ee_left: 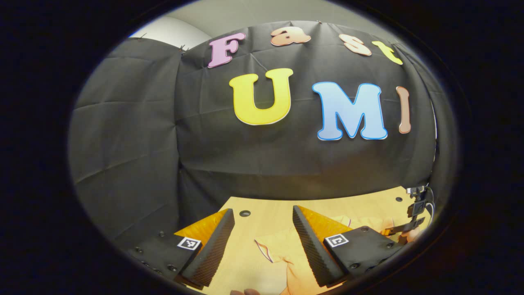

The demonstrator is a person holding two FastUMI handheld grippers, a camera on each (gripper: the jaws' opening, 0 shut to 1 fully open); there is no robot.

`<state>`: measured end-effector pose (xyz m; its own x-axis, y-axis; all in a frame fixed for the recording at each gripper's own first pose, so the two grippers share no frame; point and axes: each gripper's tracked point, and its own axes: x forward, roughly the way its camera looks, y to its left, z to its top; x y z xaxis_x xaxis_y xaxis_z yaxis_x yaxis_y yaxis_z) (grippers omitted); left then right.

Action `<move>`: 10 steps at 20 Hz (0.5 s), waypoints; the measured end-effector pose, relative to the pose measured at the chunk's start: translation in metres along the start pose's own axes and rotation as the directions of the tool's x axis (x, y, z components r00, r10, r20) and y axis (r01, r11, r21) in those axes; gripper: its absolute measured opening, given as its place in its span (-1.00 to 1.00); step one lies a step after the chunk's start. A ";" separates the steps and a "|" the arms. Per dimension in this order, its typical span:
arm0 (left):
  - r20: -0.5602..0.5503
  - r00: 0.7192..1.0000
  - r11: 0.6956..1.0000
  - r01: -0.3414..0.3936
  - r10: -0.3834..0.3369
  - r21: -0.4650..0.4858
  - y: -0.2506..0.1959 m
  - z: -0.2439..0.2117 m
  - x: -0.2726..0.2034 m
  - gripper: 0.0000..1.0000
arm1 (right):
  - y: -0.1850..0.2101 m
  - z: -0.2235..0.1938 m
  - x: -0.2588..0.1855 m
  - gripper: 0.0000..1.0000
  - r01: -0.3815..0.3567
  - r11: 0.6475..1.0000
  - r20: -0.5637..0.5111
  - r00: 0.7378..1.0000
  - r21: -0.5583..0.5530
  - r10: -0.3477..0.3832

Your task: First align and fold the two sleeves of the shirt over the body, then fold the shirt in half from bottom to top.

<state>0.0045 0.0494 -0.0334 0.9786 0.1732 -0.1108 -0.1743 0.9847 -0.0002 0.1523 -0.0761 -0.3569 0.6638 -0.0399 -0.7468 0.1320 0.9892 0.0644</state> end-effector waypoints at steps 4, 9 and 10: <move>-0.006 1.000 1.000 0.007 -0.007 -0.008 -0.005 0.001 0.002 0.89 | 0.006 0.001 0.001 -0.34 -0.041 0.999 -0.028 0.999 0.011 0.041; -0.018 1.000 1.000 -0.003 0.003 -0.015 -0.001 -0.003 0.003 0.89 | 0.010 0.001 0.000 -0.88 -0.052 0.998 -0.038 0.998 0.028 0.053; -0.021 1.000 1.000 -0.004 0.003 -0.016 0.000 -0.004 0.003 0.89 | 0.009 0.004 0.000 -0.88 -0.045 0.999 -0.035 0.998 0.030 0.046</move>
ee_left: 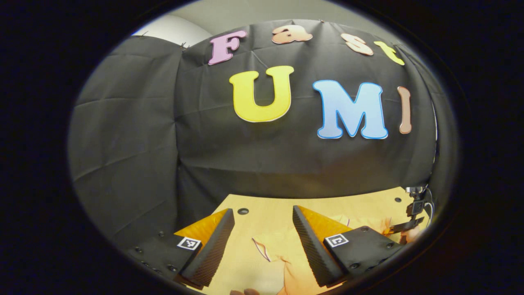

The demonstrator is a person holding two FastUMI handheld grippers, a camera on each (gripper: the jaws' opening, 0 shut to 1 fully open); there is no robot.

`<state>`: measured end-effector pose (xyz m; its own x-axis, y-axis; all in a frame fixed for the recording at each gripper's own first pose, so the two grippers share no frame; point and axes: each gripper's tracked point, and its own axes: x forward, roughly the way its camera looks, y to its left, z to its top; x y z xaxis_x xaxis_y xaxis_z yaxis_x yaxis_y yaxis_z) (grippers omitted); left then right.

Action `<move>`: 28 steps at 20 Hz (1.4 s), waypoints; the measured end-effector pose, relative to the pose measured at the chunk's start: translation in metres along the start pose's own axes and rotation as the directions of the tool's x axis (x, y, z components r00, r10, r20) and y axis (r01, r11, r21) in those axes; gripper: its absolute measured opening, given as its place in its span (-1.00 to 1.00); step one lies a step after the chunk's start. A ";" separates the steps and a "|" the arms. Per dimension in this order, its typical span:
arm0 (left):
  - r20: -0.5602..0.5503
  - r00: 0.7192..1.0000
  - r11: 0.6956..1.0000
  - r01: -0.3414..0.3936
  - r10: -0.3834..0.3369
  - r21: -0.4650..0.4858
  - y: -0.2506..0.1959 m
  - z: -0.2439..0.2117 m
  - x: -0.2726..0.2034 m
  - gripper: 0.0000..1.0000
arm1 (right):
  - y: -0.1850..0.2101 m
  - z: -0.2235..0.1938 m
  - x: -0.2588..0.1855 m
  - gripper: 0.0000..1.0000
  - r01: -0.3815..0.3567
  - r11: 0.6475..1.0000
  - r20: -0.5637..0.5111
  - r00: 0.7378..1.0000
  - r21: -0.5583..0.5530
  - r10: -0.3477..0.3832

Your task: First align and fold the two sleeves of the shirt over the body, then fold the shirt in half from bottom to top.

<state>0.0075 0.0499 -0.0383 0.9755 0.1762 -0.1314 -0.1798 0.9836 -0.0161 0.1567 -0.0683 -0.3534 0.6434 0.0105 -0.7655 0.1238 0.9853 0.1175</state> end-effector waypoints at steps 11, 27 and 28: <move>-0.006 1.000 1.000 -0.015 0.015 -0.013 0.008 -0.004 0.001 0.92 | 0.095 0.041 -0.028 -0.99 -0.156 0.979 0.101 0.980 -0.128 0.169; -0.059 0.995 0.996 -0.078 0.075 -0.044 0.036 -0.022 0.003 0.89 | 0.179 -0.012 -0.021 -0.77 -0.253 0.923 -0.036 0.967 -0.291 0.254; -0.061 0.995 0.996 -0.077 0.074 -0.047 0.036 -0.024 0.004 0.92 | 0.178 -0.009 -0.023 -0.69 -0.246 0.926 -0.030 0.968 -0.287 0.248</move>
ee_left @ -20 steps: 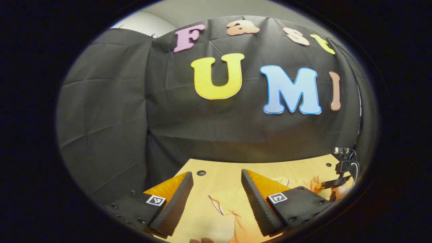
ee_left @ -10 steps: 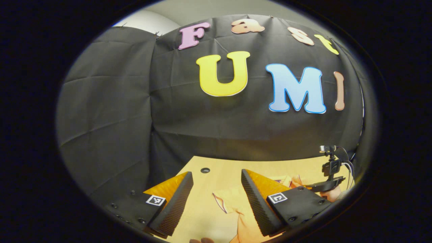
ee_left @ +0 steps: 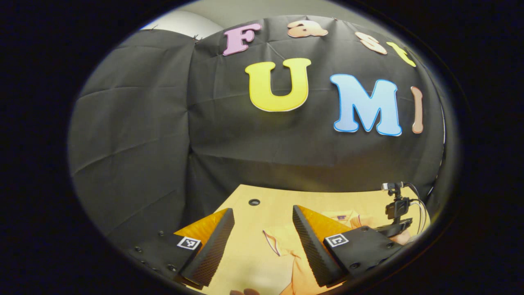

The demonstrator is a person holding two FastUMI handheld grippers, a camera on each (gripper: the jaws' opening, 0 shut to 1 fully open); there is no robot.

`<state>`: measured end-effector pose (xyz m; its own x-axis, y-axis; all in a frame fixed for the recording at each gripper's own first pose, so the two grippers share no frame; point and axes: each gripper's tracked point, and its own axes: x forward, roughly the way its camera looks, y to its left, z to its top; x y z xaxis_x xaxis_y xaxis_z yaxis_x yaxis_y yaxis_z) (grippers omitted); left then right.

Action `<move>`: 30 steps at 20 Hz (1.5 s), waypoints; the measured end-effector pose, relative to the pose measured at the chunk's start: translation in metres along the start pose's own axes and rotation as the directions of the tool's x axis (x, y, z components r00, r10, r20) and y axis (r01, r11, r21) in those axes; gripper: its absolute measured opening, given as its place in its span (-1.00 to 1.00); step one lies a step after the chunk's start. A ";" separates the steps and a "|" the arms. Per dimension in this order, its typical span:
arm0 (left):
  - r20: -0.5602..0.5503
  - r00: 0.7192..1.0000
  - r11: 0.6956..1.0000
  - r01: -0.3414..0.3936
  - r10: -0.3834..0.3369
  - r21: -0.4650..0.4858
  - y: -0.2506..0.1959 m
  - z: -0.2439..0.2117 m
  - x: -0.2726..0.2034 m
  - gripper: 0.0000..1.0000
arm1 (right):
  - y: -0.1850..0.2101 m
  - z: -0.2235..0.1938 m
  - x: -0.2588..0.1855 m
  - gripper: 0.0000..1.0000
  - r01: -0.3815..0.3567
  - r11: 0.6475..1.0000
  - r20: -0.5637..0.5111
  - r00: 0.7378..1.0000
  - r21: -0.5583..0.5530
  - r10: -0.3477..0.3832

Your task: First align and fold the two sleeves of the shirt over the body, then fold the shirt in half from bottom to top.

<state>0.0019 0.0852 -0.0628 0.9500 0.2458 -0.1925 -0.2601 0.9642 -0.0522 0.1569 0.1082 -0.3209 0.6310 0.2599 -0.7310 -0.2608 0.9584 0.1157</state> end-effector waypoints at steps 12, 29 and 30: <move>-0.060 0.997 0.999 0.052 -0.052 -0.002 -0.012 -0.040 0.060 0.93 | 0.008 0.048 -0.096 -0.65 -0.034 0.999 0.208 0.977 -0.019 0.037; -0.319 0.941 0.992 0.127 -0.115 0.017 -0.039 -0.215 0.187 0.90 | -0.008 0.061 -0.250 -0.65 0.020 0.993 0.423 0.904 0.116 -0.067; -0.337 0.935 0.992 0.122 -0.110 0.014 -0.039 -0.226 0.192 0.93 | -0.010 0.060 -0.253 -0.65 0.032 0.992 0.420 0.904 0.122 -0.081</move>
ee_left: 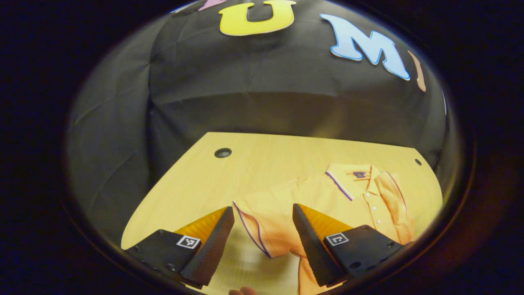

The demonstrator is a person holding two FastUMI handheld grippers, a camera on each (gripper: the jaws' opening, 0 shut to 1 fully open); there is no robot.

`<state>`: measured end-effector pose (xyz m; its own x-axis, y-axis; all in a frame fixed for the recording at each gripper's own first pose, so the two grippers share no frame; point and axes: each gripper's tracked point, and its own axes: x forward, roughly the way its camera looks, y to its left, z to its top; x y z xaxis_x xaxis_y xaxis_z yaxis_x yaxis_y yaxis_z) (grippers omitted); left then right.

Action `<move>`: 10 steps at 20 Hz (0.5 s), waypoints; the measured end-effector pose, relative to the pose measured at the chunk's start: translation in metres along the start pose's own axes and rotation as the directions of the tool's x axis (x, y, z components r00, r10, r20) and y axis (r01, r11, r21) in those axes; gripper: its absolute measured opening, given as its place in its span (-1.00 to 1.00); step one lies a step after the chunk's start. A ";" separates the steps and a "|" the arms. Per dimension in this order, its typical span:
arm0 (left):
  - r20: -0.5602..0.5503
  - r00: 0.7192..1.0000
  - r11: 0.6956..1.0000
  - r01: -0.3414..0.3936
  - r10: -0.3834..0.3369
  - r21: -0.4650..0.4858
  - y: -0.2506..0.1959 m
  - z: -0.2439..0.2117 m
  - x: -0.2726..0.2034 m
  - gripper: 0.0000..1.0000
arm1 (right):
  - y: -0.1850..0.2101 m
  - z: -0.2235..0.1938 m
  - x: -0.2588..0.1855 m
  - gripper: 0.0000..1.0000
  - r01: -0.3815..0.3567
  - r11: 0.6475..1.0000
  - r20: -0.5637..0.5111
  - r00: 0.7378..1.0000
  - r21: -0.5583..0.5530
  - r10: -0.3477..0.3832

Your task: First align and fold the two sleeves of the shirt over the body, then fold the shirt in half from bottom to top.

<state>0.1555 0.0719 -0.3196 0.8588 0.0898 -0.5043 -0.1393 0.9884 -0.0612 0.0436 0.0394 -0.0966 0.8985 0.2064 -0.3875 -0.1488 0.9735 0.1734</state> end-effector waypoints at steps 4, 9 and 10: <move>-0.058 0.998 1.000 -0.018 0.017 -0.022 0.003 -0.028 0.024 0.93 | -0.015 -0.004 -0.014 -0.64 0.051 0.999 -0.002 0.999 0.006 -0.051; -0.095 0.995 0.999 -0.027 0.025 -0.022 0.004 -0.047 0.037 0.91 | -0.032 -0.012 -0.025 -0.57 0.104 0.995 -0.019 0.994 0.006 -0.104; -0.106 0.994 0.999 -0.027 0.025 -0.024 0.004 -0.052 0.038 0.91 | -0.033 -0.012 -0.026 -0.65 0.110 0.994 -0.022 0.994 0.005 -0.110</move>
<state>0.1624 0.0727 -0.3837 0.7982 0.1005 -0.5939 -0.1744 0.9823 -0.0682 0.0207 0.0031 -0.1033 0.8999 0.1002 -0.4245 -0.0468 0.9898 0.1345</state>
